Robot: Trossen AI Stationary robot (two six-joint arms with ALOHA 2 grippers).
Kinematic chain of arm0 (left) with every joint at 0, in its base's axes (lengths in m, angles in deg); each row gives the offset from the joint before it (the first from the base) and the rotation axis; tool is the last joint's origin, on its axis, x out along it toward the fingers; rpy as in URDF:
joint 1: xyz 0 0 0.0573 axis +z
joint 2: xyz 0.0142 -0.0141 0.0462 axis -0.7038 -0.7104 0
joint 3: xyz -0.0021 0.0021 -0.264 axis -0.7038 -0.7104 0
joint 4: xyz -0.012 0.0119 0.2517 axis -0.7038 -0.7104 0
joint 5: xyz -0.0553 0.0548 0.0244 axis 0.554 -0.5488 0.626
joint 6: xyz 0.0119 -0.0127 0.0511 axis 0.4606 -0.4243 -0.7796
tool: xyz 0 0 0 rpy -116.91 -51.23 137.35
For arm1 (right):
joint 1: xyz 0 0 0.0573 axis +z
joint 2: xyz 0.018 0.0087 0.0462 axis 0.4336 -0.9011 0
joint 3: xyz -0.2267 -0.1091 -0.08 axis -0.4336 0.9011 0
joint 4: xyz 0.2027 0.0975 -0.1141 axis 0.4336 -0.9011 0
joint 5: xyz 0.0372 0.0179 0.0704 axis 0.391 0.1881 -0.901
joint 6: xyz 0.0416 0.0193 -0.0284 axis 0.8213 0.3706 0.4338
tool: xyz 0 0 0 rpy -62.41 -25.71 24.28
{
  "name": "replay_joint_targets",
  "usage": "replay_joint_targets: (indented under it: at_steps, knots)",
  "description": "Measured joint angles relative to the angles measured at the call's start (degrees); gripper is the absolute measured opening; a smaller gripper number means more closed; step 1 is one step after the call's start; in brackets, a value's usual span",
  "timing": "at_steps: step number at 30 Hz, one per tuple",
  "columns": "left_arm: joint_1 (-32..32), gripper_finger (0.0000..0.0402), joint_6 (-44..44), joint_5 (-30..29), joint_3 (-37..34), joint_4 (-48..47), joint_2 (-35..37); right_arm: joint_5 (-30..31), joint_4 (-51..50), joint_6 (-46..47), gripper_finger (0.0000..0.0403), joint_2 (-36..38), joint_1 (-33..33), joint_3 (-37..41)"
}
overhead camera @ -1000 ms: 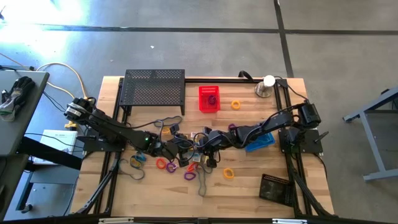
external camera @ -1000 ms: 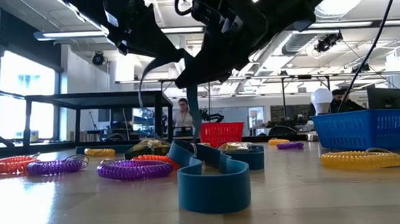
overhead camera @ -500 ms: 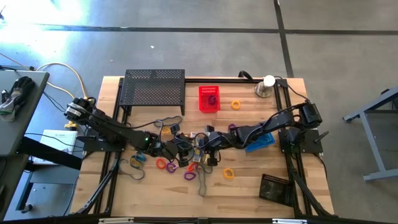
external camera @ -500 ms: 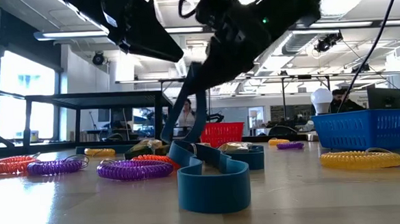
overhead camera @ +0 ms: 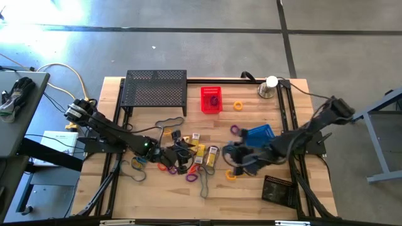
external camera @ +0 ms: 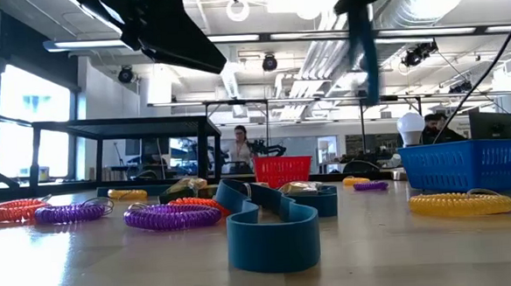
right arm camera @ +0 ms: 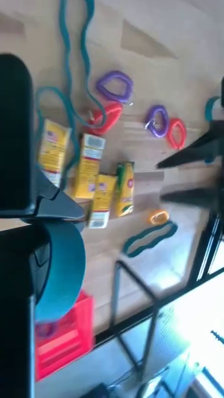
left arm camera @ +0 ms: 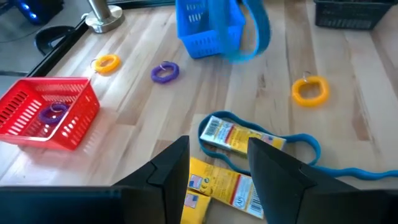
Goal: Pick & Place Office Desk Supplies
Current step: Put the blue rubber band into the blue bin
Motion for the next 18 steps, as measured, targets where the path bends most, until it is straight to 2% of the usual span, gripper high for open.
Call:
replay_joint_targets:
  at_steps: [8, 15, 18]
  knots:
    - [-0.39, 0.0158, 0.25, -0.02, 0.0, -0.01, 0.0, 8.11, -18.02, 21.86, 0.0003, 7.23, 5.59, 0.0]
    - [-0.37, 0.0158, 0.27, -0.03, 0.0, -0.01, 0.0, 9.02, -44.05, 53.28, 0.0003, 9.07, 4.72, -0.02]
    - [-0.37, 0.0158, 0.3, -0.03, 0.0, 0.01, 0.0, 8.2, -49.92, 61.02, 0.0003, 8.59, 4.19, 0.0]
